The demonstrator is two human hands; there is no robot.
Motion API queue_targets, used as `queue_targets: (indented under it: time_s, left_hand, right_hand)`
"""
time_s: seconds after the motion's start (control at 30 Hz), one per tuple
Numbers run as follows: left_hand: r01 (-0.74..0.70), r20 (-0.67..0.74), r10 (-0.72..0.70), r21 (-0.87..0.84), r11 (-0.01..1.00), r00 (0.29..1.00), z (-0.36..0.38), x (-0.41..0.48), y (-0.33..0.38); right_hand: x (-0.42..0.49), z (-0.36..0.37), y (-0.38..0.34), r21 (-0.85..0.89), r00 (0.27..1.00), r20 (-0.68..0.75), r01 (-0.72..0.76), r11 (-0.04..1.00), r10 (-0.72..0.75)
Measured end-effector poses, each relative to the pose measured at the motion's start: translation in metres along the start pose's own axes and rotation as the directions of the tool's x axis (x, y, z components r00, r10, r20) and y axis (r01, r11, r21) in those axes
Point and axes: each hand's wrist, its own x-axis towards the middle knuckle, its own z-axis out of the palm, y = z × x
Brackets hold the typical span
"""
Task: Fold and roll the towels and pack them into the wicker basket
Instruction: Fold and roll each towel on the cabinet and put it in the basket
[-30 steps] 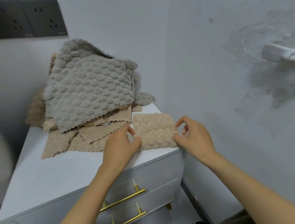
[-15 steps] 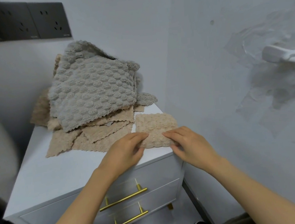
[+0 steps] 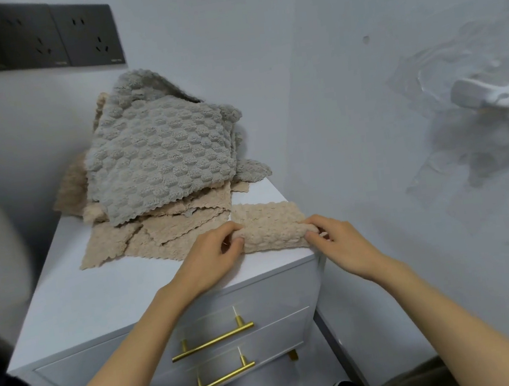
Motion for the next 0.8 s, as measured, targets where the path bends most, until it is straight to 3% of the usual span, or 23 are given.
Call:
queue_targets:
  time_s: [0.27, 0.4, 0.53, 0.67, 0.8]
  left_hand:
    - [0.282, 0.083, -0.275, -0.089, 0.955, 0.958, -0.003, 0.001, 0.008]
    - [0.335, -0.043, -0.334, -0.003, 0.942, 0.941, 0.002, 0.0, 0.016]
    - [0.29, -0.203, -0.253, 0.178, 0.94, 0.946, 0.006, -0.001, 0.019]
    - [0.126, -0.238, -0.084, 0.169, 0.977, 0.968, 0.009, -0.001, 0.008]
    - [-0.161, -0.206, 0.232, 0.31, 0.937, 0.951, 0.015, -0.003, 0.007]
  right_hand:
    - [0.003, -0.005, -0.005, 0.197, 0.967, 0.06, -0.256, 0.946, 0.249]
    - [0.007, 0.002, -0.006, 0.192, 0.938, -0.051, -0.328, 0.925, 0.343]
    - [0.008, 0.011, -0.008, 0.075, 0.918, -0.186, -0.342, 0.937, 0.35]
    - [0.007, 0.013, -0.009, -0.071, 0.938, -0.301, -0.199, 0.978, 0.169]
    - [0.003, 0.021, -0.011, -0.275, 0.927, -0.258, 0.2, 0.941, -0.272]
